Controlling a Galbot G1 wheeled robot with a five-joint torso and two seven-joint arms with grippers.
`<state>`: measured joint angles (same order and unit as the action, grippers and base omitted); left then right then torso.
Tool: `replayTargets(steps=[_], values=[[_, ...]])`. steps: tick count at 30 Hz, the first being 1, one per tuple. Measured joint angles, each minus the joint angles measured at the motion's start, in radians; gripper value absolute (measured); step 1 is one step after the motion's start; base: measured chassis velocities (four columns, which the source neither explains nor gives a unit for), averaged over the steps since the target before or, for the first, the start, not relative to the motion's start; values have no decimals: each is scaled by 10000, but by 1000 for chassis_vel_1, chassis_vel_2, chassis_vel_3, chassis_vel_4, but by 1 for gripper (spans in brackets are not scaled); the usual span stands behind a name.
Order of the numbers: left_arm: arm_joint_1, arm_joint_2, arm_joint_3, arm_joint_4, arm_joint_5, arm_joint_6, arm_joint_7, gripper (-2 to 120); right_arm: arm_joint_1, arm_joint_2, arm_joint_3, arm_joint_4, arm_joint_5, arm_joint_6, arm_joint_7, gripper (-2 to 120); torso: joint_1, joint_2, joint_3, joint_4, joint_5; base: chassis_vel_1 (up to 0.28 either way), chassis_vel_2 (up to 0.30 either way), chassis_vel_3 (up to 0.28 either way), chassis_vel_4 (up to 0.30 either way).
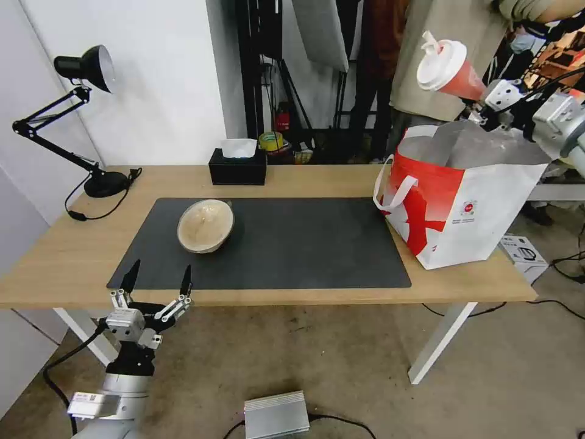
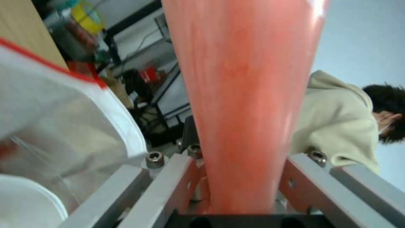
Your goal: Pick up the trash from the table and place it into the takeout bag.
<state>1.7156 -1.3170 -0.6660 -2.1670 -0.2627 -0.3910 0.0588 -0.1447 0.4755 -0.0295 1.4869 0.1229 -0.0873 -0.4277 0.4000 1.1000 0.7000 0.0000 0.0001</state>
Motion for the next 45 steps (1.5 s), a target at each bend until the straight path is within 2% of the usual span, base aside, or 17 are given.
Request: replayTargets(steps=[7,17,29,45], values=[[-43,-22,-1,-7,-48,-12,1,100,435,151,-293,-813,-814,371,-558,8,0,0,0,-1,0,0,0,0,0],[-24,-40,-39,-17,-99,-36,1,100,1026,294,-803,-1442,-1061,484,-984,8,0,0,0,0,0,0,0,0,0],[-41,-65,-64,-59,-195,-53,3,100,2335,783,-1764,-2870,-1859,808,-2115,8,0,0,0,0,-1,0,0,0,0],[-34,-71,-85,-26,-244,-68,9,100,2887,1564,-2024,-4118,-2383,1174,-2745,8,0,0,0,0,0,0,0,0,0]])
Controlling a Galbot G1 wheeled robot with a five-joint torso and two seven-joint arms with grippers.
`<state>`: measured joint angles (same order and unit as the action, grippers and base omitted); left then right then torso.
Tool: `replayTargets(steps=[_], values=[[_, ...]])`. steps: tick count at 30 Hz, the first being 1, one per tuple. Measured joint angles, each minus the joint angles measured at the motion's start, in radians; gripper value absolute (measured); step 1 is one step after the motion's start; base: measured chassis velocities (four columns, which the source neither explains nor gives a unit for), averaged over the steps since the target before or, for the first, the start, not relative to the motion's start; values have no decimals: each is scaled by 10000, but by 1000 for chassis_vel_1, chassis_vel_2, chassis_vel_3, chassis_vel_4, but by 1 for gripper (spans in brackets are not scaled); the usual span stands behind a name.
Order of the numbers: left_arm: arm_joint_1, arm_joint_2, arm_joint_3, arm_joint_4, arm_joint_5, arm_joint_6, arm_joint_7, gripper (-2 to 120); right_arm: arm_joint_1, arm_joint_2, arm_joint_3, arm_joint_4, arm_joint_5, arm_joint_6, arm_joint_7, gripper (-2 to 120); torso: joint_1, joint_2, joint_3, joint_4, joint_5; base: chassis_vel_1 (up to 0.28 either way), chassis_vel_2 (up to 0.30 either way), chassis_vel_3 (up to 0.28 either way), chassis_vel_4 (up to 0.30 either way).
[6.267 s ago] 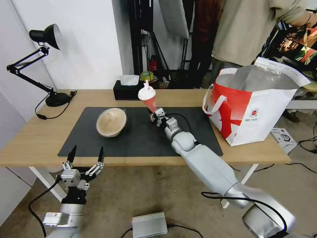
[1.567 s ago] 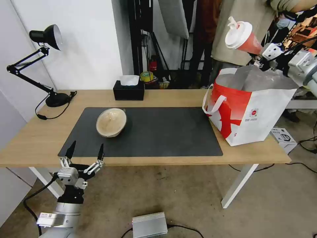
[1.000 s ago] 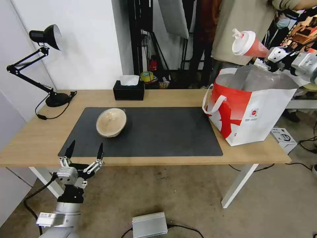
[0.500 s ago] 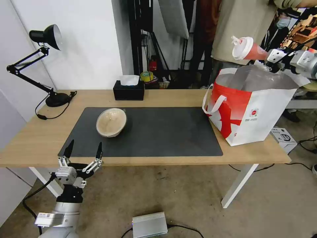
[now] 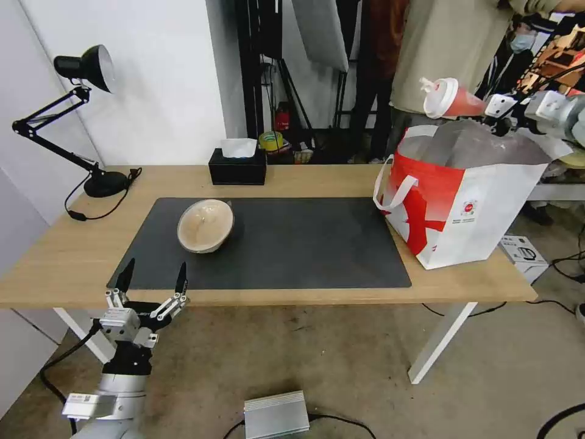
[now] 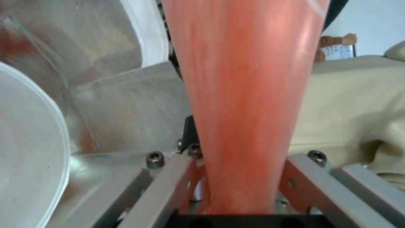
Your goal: Pick up the trash from the table and place it into the takeout bag.
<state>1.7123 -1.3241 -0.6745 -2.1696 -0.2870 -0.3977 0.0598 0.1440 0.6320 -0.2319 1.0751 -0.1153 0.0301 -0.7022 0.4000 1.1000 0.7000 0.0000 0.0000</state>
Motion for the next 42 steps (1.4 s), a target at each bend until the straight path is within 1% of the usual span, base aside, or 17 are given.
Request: replayTargets(steps=[3,14,27,42], values=[[-28,19,-6,35,-10,0,0,100,52,102,-18,-181,-200,93,-208,8,1,0,0,0,-1,0,0,0,0],[-27,-13,-7,114,-19,0,0,100,-5,385,17,-733,-757,490,-309,8,0,0,0,0,0,0,0,0,0],[-86,-23,4,202,-38,-9,0,100,-209,648,319,-1564,-1501,1028,-269,8,0,0,0,-1,-1,0,0,0,0],[-94,-50,17,281,-27,-31,2,100,-232,954,547,-2248,-1974,1311,-191,8,0,0,0,0,0,0,0,0,0]])
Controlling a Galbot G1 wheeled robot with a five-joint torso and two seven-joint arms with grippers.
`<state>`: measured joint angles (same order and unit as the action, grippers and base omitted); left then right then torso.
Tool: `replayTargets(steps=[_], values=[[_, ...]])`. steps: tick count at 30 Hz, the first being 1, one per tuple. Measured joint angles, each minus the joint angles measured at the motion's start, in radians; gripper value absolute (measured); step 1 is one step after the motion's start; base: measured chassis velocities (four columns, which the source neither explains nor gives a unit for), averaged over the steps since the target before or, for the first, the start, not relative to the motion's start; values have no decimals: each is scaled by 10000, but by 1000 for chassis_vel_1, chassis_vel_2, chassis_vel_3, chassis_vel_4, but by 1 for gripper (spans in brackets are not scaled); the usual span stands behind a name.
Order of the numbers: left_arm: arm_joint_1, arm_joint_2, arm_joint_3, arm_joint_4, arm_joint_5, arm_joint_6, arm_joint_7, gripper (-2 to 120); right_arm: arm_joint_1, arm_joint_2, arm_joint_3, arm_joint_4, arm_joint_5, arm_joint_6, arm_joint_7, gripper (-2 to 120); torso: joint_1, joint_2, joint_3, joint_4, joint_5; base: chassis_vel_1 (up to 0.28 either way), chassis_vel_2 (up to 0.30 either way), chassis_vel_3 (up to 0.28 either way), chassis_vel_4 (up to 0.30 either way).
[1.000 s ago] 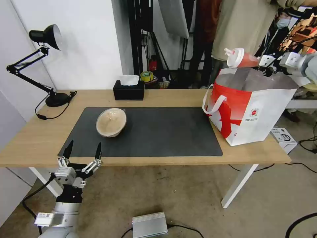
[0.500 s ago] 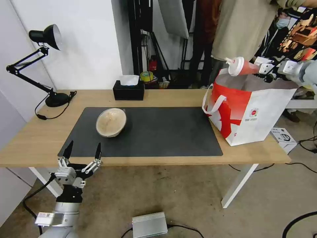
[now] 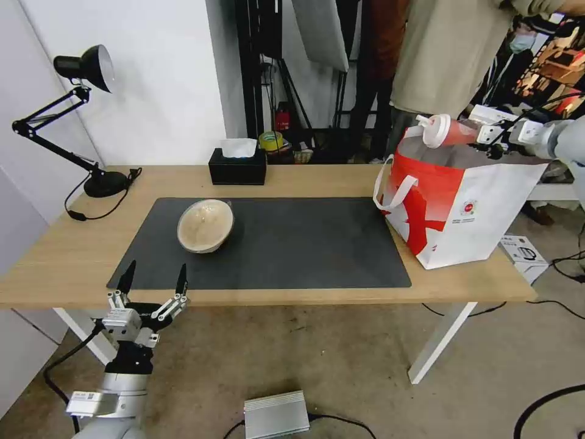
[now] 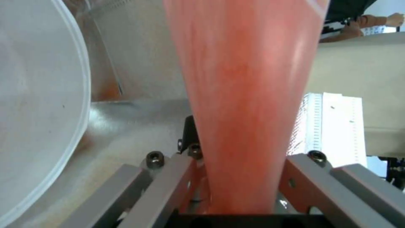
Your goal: Pick up the trash from the table and place it into the takeout bag.
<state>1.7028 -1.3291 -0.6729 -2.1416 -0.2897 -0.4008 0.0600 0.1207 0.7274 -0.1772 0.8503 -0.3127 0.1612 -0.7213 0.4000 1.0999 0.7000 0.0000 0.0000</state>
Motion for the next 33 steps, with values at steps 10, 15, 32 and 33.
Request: replayTargets(steps=[10,15,32,33], values=[[-2,3,6,16,5,-17,5,100,-4,76,28,-132,-116,30,21,8,0,1,0,0,0,0,0,0,0],[-22,34,12,16,8,-17,6,100,10,105,28,-224,-172,35,24,9,0,0,0,0,0,0,0,0,0],[-59,44,3,40,3,6,6,100,24,124,26,-261,-148,49,-7,71,-1,0,-1,0,0,0,0,0,0],[-59,44,3,40,3,6,6,100,24,124,26,-261,-148,49,-7,71,-1,0,-1,0,0,0,0,0,0]])
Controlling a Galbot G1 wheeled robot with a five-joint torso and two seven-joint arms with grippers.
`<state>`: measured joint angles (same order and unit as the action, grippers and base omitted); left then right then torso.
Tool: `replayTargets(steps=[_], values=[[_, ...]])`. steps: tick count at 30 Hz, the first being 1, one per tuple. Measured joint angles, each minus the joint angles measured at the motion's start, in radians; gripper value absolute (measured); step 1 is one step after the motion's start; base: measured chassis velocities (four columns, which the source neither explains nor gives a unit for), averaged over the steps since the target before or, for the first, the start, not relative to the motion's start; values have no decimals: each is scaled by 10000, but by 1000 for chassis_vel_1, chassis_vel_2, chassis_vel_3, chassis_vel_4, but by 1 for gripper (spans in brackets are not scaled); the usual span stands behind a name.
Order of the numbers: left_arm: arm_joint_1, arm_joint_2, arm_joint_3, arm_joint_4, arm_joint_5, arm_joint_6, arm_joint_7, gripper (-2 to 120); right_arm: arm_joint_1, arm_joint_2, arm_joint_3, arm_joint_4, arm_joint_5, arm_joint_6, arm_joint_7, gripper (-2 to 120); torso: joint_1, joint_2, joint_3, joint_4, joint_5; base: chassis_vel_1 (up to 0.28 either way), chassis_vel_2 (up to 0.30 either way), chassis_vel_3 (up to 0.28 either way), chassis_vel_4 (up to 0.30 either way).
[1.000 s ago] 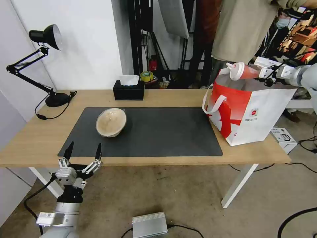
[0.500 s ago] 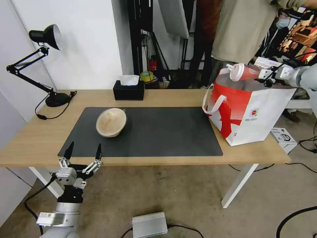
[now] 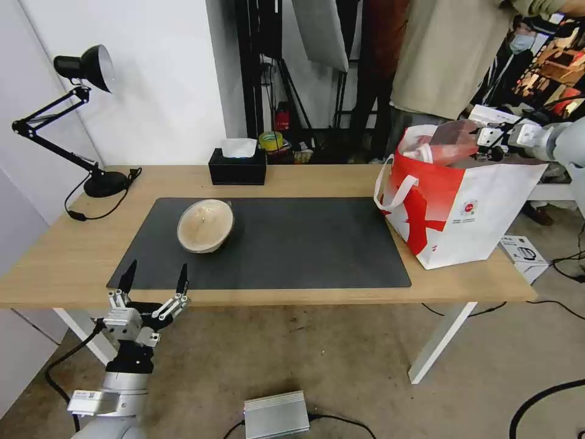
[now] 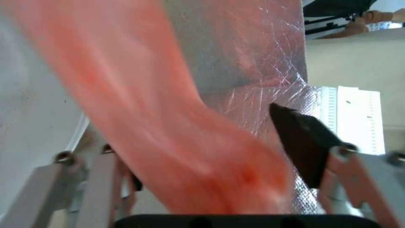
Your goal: Pick up the trash from the table and place it into the takeout bag.
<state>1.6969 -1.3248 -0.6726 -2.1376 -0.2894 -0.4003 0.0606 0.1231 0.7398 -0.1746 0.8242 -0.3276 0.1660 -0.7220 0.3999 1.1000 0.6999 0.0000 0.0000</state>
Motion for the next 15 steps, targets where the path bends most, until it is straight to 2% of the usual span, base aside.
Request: replayTargets(steps=[4,5,6,8,15], values=[[9,-24,13,17,0,-4,0,100,23,0,0,2,5,0,-5,88,0,0,0,0,0,0,0,0,0],[9,-24,13,17,0,-4,0,100,23,0,0,2,5,0,-5,88,0,0,0,0,0,0,0,0,0],[5,-24,13,17,0,-6,0,100,36,0,0,12,10,0,-6,95,0,0,0,0,0,0,0,0,0],[5,-23,13,17,0,-7,0,100,41,-4,0,35,18,0,-7,99,0,0,0,0,0,0,0,0,0],[16,-18,-7,14,-3,-13,0,100,68,-13,17,88,64,0,-10,100,0,0,0,0,0,0,0,0,0]])
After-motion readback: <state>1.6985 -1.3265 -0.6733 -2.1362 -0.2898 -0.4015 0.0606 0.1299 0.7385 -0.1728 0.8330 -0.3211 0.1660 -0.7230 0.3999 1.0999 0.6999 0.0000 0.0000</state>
